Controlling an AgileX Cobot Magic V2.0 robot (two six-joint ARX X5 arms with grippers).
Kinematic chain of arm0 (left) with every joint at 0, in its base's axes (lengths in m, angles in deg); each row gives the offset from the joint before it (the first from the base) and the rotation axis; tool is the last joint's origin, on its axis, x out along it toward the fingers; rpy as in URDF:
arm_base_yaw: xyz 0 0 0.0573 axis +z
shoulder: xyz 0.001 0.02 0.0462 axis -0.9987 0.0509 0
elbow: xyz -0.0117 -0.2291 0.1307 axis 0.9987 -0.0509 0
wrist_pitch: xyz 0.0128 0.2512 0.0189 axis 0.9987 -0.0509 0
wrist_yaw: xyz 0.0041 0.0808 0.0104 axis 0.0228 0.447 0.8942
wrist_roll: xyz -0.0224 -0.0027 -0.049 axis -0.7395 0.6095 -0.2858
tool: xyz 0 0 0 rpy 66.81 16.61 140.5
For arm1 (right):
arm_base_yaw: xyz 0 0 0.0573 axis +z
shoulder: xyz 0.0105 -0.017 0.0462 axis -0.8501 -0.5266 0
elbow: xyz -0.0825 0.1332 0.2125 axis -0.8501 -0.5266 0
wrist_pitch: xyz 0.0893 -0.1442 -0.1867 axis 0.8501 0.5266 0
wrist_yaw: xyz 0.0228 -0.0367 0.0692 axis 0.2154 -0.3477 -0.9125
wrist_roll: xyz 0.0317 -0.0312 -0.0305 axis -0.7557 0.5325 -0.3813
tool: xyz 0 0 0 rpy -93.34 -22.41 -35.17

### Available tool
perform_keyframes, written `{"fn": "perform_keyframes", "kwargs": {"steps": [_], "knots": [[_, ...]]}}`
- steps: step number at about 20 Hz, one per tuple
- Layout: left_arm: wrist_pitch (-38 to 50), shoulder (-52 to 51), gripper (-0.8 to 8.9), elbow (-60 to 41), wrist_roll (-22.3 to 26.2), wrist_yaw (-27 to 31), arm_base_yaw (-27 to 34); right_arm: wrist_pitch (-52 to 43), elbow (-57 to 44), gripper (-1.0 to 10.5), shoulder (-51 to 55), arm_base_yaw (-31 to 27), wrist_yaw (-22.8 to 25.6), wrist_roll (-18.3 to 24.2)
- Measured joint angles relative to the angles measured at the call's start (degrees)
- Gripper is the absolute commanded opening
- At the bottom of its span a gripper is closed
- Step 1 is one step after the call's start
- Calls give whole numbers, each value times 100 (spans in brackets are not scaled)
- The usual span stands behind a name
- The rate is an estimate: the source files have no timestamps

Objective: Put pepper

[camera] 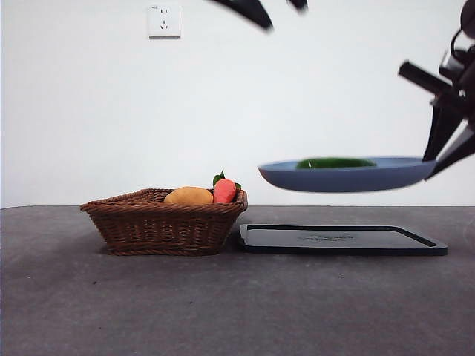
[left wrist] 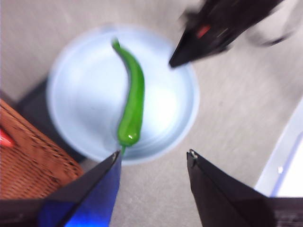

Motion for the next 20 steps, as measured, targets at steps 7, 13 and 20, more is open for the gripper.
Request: {"fn": "perform_keyframes", "kwargs": {"steps": [7,13,20], "knots": [[-146,-1222,249,0,13,31,0,-551,894,5,-1462,-168,-11,-39],[-177,-1620,249,0,9,48,0,-879,1217,5,-2374,-168,-11,-17],[-192,-1617,249,0,9,107,0,-916,1250,125,-2437,-168,-46,339]]}}
